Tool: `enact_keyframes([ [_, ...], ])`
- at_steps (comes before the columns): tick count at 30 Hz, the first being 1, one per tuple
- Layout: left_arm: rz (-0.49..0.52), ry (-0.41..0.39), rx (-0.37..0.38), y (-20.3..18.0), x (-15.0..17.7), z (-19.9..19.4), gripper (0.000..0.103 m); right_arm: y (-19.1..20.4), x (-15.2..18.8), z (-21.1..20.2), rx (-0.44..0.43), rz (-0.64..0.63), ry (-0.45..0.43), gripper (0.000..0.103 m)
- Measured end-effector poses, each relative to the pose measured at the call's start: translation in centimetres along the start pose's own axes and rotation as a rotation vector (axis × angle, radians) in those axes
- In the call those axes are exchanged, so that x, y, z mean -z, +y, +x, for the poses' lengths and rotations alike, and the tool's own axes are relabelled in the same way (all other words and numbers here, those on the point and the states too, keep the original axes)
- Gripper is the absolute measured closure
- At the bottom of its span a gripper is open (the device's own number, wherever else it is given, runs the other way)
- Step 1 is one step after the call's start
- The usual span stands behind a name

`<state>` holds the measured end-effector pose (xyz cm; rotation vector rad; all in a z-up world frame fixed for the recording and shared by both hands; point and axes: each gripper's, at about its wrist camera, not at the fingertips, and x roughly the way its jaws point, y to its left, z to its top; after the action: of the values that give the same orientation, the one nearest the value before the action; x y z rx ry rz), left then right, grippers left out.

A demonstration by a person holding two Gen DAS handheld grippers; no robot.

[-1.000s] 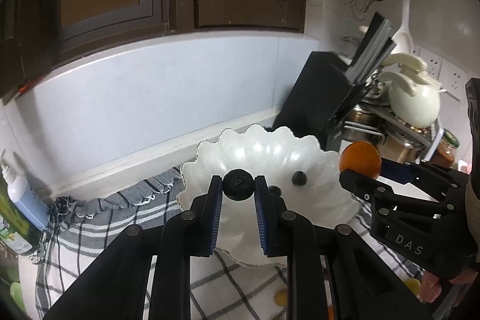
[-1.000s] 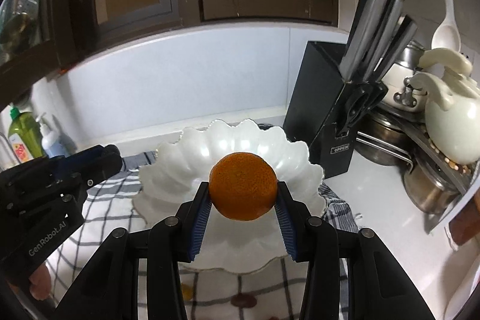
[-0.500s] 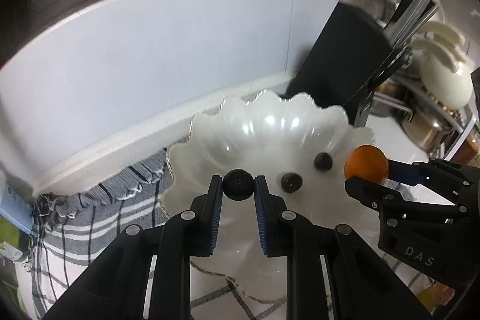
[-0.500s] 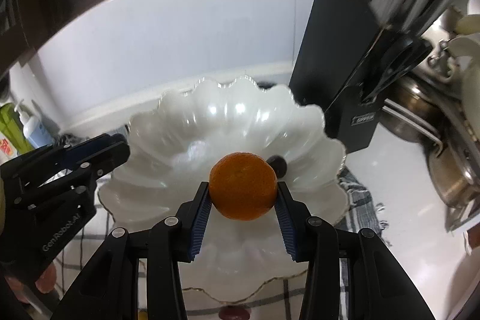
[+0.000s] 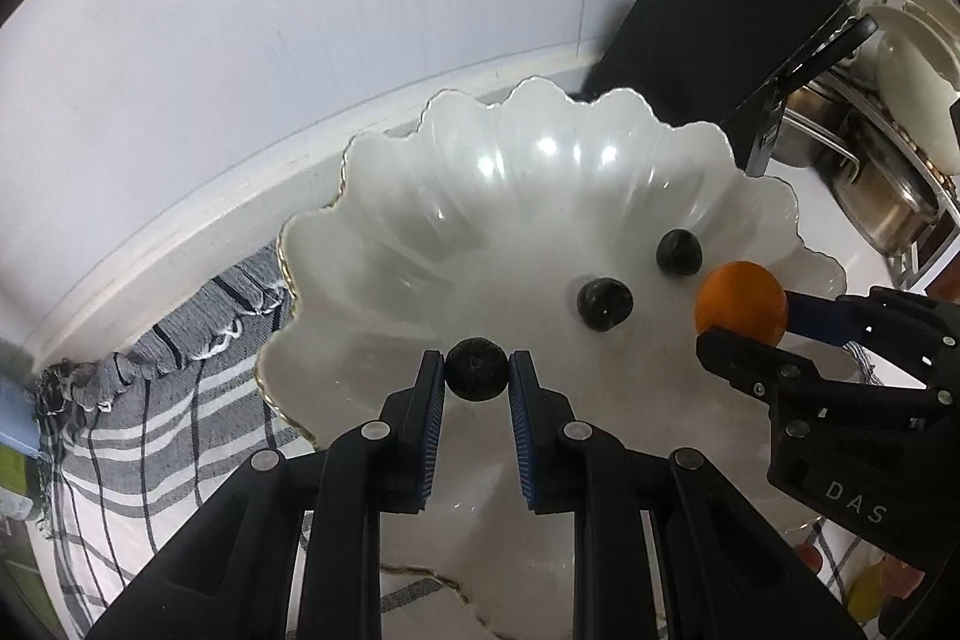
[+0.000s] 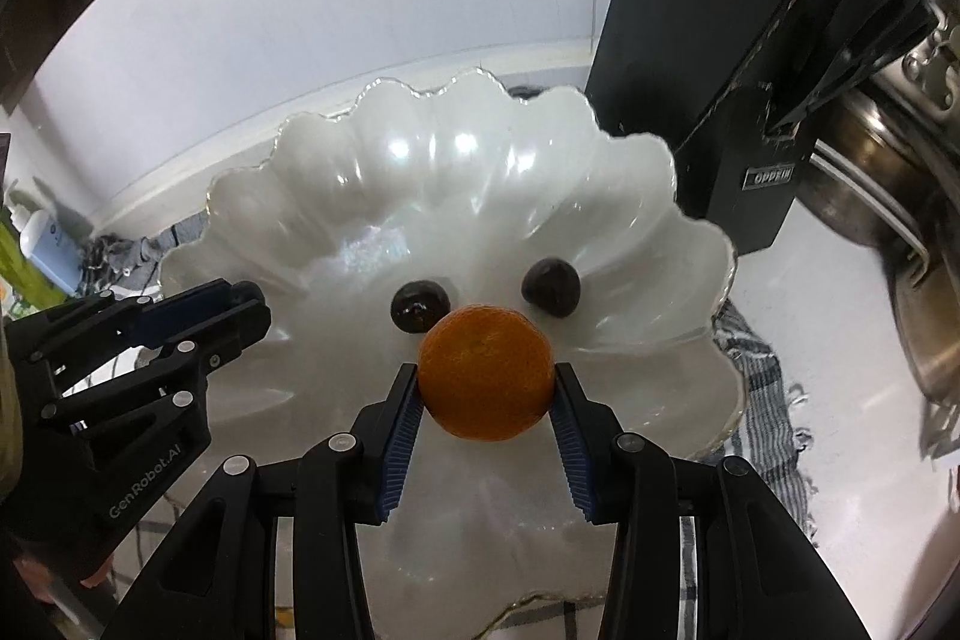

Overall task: Organize fruits
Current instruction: 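Open the left gripper over the bowl while the right gripper releases the orange beside the grapes, then withdraw both open grippers away from the bowl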

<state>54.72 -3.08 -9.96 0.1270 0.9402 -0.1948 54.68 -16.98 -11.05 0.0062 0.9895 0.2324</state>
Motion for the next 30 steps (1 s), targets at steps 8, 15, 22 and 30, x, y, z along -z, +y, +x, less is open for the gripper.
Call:
enact_keyframes([
  [8,0.001,-0.008,-0.036,0.1,-0.1,-0.3,0.055,-0.5,0.4,0.1,0.027,0.002,-0.001,0.042],
  [15,-0.021,-0.064,-0.066,0.5,0.2,-3.1,0.044,-0.8,0.9,-2.4,0.05,0.022,-0.062,0.042],
  [22,-0.005,-0.136,-0.083,0.1,0.9,-6.7,0.037,-0.3,2.1,-6.2,0.066,0.02,-0.146,0.042],
  [30,-0.01,-0.22,-0.048,-0.2,2.8,-11.4,0.033,0.7,3.9,-10.5,0.068,0.025,-0.242,0.042],
])
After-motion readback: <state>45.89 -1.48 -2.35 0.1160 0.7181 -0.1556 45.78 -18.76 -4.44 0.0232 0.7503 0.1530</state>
